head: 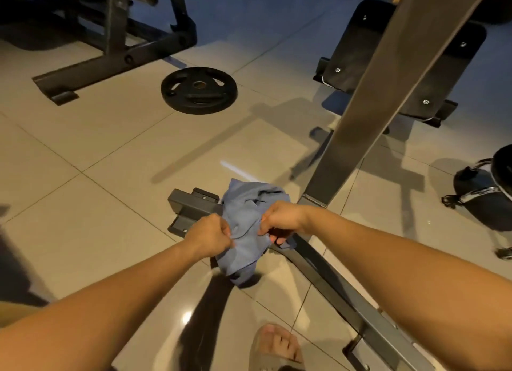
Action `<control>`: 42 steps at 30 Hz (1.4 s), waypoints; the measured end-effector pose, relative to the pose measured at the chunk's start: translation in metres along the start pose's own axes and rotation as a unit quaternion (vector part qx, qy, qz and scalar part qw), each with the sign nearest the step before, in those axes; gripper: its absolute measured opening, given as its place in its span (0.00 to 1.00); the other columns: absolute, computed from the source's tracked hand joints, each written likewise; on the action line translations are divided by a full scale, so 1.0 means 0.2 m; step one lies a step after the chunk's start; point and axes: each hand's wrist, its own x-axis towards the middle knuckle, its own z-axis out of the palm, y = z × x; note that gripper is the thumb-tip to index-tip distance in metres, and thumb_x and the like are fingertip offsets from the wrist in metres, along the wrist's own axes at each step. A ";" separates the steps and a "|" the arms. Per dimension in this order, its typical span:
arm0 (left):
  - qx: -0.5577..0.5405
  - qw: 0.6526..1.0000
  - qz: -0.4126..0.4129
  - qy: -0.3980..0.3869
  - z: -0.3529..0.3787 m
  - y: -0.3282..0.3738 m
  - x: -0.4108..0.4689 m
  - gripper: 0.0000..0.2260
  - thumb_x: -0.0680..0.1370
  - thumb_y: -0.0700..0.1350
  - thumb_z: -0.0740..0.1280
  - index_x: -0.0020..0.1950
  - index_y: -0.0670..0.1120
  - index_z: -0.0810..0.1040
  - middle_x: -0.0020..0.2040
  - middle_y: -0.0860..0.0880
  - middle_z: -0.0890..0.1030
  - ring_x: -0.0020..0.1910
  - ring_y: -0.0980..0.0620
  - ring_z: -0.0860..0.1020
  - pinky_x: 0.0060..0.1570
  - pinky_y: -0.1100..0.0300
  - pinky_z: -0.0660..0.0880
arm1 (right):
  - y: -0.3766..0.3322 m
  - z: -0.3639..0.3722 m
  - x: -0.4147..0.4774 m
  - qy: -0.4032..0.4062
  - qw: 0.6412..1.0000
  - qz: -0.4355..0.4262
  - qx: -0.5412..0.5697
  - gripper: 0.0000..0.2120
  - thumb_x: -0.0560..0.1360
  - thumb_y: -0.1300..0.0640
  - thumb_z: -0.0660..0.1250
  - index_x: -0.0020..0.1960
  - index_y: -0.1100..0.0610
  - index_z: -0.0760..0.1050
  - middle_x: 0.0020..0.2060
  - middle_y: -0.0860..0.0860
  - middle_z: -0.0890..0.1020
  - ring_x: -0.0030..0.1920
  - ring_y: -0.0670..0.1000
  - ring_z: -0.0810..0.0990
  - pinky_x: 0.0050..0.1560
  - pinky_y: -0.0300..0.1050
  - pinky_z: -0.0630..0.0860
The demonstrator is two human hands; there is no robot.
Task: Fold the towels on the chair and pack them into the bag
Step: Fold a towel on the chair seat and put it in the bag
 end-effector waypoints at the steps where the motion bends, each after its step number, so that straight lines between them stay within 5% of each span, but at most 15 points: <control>1: -0.035 0.999 -0.012 -0.011 -0.06 -0.04 -0.05 0.10 0.71 0.46 0.79 0.33 0.46 0.82 0.32 0.51 0.81 0.35 0.50 0.78 0.37 0.58 0.73 | -0.04 -0.01 -0.03 -0.028 1.000 -0.001 0.011 0.06 0.77 0.62 0.71 0.42 0.61 0.78 0.31 0.55 0.80 0.33 0.52 0.80 0.45 0.50 0.82; 4: -0.120 0.992 -0.028 -0.021 -0.25 -0.15 -0.22 0.11 0.72 0.41 0.79 0.30 0.45 0.83 0.28 0.51 0.79 0.32 0.52 0.76 0.37 0.60 0.74 | -0.20 -0.04 -0.13 -0.042 0.997 -0.028 0.062 0.07 0.78 0.63 0.71 0.41 0.60 0.77 0.30 0.53 0.78 0.35 0.53 0.78 0.58 0.57 0.80; 9: -0.186 0.979 0.004 -0.082 -0.54 -0.19 -0.53 0.10 0.75 0.41 0.76 0.46 0.34 0.83 0.39 0.44 0.83 0.41 0.52 0.79 0.43 0.59 0.76 | -0.55 -0.01 -0.33 -0.074 0.990 -0.114 0.040 0.07 0.77 0.62 0.69 0.40 0.61 0.78 0.28 0.50 0.79 0.33 0.51 0.77 0.56 0.56 0.80; 11: -0.196 0.979 0.024 -0.047 -0.68 -0.21 -0.65 0.09 0.76 0.41 0.75 0.45 0.35 0.83 0.40 0.44 0.84 0.41 0.51 0.80 0.46 0.56 0.77 | -0.67 0.00 -0.41 -0.053 0.988 -0.145 -0.011 0.06 0.77 0.61 0.69 0.48 0.64 0.82 0.37 0.55 0.83 0.41 0.54 0.81 0.54 0.55 0.81; 16: -0.174 0.964 0.086 0.179 -0.90 -0.19 -0.92 0.09 0.80 0.43 0.72 0.40 0.43 0.85 0.38 0.42 0.84 0.38 0.49 0.77 0.43 0.49 0.76 | -0.89 0.05 -0.58 -0.006 0.975 -0.199 -0.096 0.11 0.78 0.64 0.68 0.60 0.59 0.79 0.51 0.57 0.85 0.48 0.55 0.85 0.55 0.53 0.82; 21: -0.262 0.941 0.100 0.190 -1.01 -0.04 -1.04 0.10 0.82 0.46 0.68 0.43 0.47 0.84 0.44 0.44 0.83 0.47 0.48 0.80 0.52 0.45 0.78 | -1.01 0.09 -0.73 -0.034 0.972 -0.206 -0.104 0.21 0.77 0.68 0.68 0.68 0.54 0.74 0.56 0.62 0.83 0.52 0.59 0.85 0.57 0.58 0.83; 27: -0.245 0.916 0.164 0.271 -1.28 0.11 -1.23 0.08 0.84 0.46 0.64 0.48 0.47 0.81 0.45 0.47 0.83 0.45 0.51 0.78 0.49 0.52 0.76 | -1.14 0.08 -0.91 0.031 0.956 -0.285 -0.055 0.26 0.77 0.63 0.72 0.72 0.46 0.73 0.64 0.51 0.77 0.65 0.50 0.75 0.64 0.52 0.76; 33: -0.247 0.905 0.207 0.278 -1.52 0.08 -1.54 0.10 0.84 0.43 0.63 0.50 0.52 0.84 0.48 0.51 0.84 0.48 0.56 0.80 0.51 0.58 0.74 | -1.36 0.20 -1.05 0.054 0.925 -0.376 -0.004 0.12 0.76 0.52 0.75 0.59 0.48 0.82 0.57 0.48 0.83 0.59 0.50 0.80 0.69 0.57 0.73; 38: -0.303 0.891 0.221 0.255 -1.69 -0.03 -1.84 0.10 0.83 0.39 0.62 0.49 0.46 0.83 0.45 0.48 0.83 0.45 0.53 0.80 0.47 0.59 0.74 | -1.57 0.38 -1.18 -0.102 0.898 -0.422 0.066 0.29 0.75 0.57 0.74 0.73 0.47 0.71 0.66 0.51 0.78 0.67 0.55 0.77 0.71 0.59 0.73; 42: -0.309 0.891 0.190 0.271 -1.81 -0.16 -2.01 0.09 0.83 0.38 0.62 0.52 0.43 0.82 0.47 0.44 0.83 0.47 0.50 0.80 0.46 0.60 0.74 | -1.70 0.53 -1.32 -0.188 0.879 -0.429 0.090 0.15 0.75 0.58 0.72 0.62 0.54 0.82 0.60 0.54 0.83 0.61 0.55 0.80 0.70 0.56 0.73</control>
